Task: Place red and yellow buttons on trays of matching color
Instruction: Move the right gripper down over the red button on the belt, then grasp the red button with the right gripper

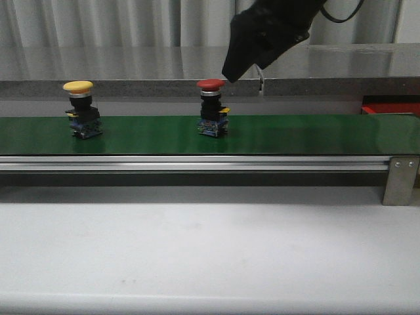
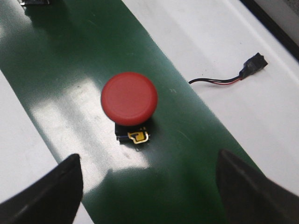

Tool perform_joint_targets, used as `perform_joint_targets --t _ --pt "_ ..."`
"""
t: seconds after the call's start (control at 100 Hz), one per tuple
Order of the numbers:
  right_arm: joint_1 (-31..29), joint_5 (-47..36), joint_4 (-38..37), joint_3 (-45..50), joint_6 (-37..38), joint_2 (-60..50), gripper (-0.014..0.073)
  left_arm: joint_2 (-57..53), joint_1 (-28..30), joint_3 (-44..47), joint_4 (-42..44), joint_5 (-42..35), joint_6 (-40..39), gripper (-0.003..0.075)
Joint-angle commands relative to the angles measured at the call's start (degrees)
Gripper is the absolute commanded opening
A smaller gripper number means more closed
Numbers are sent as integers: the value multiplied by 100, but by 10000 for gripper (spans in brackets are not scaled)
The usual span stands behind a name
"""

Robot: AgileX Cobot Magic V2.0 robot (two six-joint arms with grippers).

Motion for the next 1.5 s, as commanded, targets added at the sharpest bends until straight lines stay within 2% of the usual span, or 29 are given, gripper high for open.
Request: perform_joint_targets --t 0.0,0.29,0.69,0.96,1.22,1.31,1.36,1.41,1.49 --pt "-24 -232 -30 -194 -77 -299 583 39 -35 -150 -78 -446 -20 -20" --pt "-41 -280 -292 -168 -531 -222 583 39 -35 -150 -78 -446 -20 -20" --pt "-41 -499 -270 -168 -564 143 583 39 -35 -150 -78 -446 -20 -20" --pt "-41 -708 283 -168 -896 186 583 39 -35 -150 -78 -446 -20 -20" --pt "-120 -696 316 -168 -915 305 577 39 -35 -150 -78 -446 -20 -20" --pt "-186 -661 340 -168 -910 315 478 39 -35 -150 -78 -446 -20 -20" --pt "-211 -656 371 -168 -910 315 362 39 -35 -150 -78 -446 -20 -20" --pt "-270 -633 393 -168 -910 310 204 39 -35 -150 -78 -446 -20 -20" --pt "-353 -526 393 -176 -910 282 24 39 -35 -150 -78 -446 -20 -20"
